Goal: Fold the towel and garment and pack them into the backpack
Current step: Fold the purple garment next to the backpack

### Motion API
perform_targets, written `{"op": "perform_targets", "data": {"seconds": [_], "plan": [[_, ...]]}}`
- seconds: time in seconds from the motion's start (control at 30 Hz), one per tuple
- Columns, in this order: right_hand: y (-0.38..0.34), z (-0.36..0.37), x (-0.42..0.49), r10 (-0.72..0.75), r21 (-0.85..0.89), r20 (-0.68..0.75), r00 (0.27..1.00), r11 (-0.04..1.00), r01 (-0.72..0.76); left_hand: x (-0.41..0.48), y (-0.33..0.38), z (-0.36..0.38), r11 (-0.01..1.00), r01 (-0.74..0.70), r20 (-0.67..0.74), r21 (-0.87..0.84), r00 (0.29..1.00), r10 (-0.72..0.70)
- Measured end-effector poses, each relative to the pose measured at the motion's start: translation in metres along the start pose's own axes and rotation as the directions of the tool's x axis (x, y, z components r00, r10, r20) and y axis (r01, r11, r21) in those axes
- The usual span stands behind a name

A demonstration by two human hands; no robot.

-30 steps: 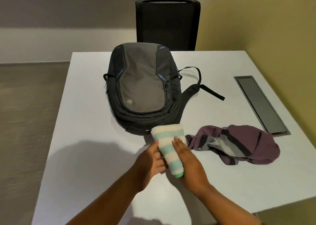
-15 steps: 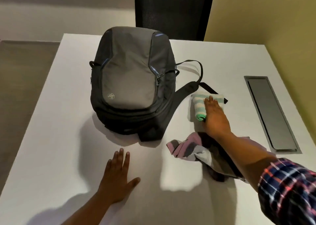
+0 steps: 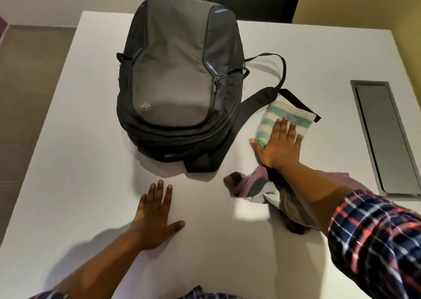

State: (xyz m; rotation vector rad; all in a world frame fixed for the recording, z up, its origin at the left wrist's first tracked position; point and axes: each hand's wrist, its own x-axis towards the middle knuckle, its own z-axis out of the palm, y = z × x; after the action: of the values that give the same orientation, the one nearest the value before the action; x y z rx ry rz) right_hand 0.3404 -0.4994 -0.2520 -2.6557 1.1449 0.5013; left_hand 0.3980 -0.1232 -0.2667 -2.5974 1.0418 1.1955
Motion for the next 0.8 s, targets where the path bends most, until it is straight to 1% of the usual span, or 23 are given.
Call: {"op": "perform_targets", "data": {"seconds": [0.1,0.17,0.2,0.27,0.33,0.4,0.47,0.53,0.6,0.63,0.67,0.7,0.73,0.8], "plan": [[-0.001,-0.007,-0.003,0.002,-0.003,0.046,0.999,1.000,-0.002,-0.002,0.002,-0.007,1.000,-0.013,0.063,-0.014,0.998,0.014],[-0.002,-0.016,-0.014,-0.020,0.006,0.058,0.998,1.000,0.019,-0.001,0.003,-0.009,1.000,-0.017,0.073,-0.001,0.997,0.017],[-0.002,-0.020,-0.024,-0.044,0.023,0.035,0.998,0.999,0.043,-0.001,0.003,-0.008,1.000,-0.017,0.073,0.004,0.997,0.016],[-0.002,-0.026,-0.055,-0.130,0.070,-0.073,0.989,0.988,0.136,0.000,0.003,-0.007,1.000,-0.012,0.080,0.006,0.997,0.011],[0.002,-0.026,-0.092,-0.230,0.107,-0.175,0.957,0.962,0.251,0.000,0.004,-0.006,1.000,-0.017,0.086,-0.003,0.996,0.018],[0.008,-0.016,-0.128,-0.260,0.130,-0.200,0.945,0.949,0.289,-0.001,0.004,-0.005,0.999,-0.040,0.068,-0.002,0.997,0.040],[0.012,-0.003,-0.152,-0.246,0.085,-0.147,0.958,0.962,0.261,-0.002,0.005,-0.006,0.999,-0.051,0.063,-0.006,0.997,0.051],[0.013,0.010,-0.174,-0.184,0.036,-0.071,0.980,0.982,0.187,-0.007,0.002,-0.009,0.998,-0.068,0.036,-0.011,0.997,0.069],[0.013,0.016,-0.191,-0.025,0.098,-0.018,1.000,0.995,0.027,-0.013,-0.003,-0.013,0.994,-0.107,-0.011,-0.024,0.994,0.107],[0.012,0.017,-0.198,0.048,0.087,-0.002,0.999,0.995,-0.047,-0.016,-0.005,-0.016,0.990,-0.135,-0.033,-0.046,0.990,0.134],[0.009,0.020,-0.204,0.090,0.056,-0.019,0.996,0.995,-0.088,-0.022,-0.010,-0.019,0.983,-0.163,-0.053,-0.090,0.986,0.158],[0.005,0.024,-0.209,0.100,0.014,-0.055,0.994,0.995,-0.099,-0.030,-0.015,-0.022,0.971,-0.184,-0.069,-0.151,0.982,0.176],[0.000,0.028,-0.214,0.095,0.012,-0.093,0.991,0.995,-0.095,-0.038,-0.022,-0.025,0.958,-0.201,-0.088,-0.206,0.978,0.187],[-0.014,0.034,-0.222,0.033,0.018,-0.121,0.992,0.999,-0.031,-0.053,-0.036,-0.028,0.940,-0.240,-0.139,-0.241,0.967,0.212]]}}
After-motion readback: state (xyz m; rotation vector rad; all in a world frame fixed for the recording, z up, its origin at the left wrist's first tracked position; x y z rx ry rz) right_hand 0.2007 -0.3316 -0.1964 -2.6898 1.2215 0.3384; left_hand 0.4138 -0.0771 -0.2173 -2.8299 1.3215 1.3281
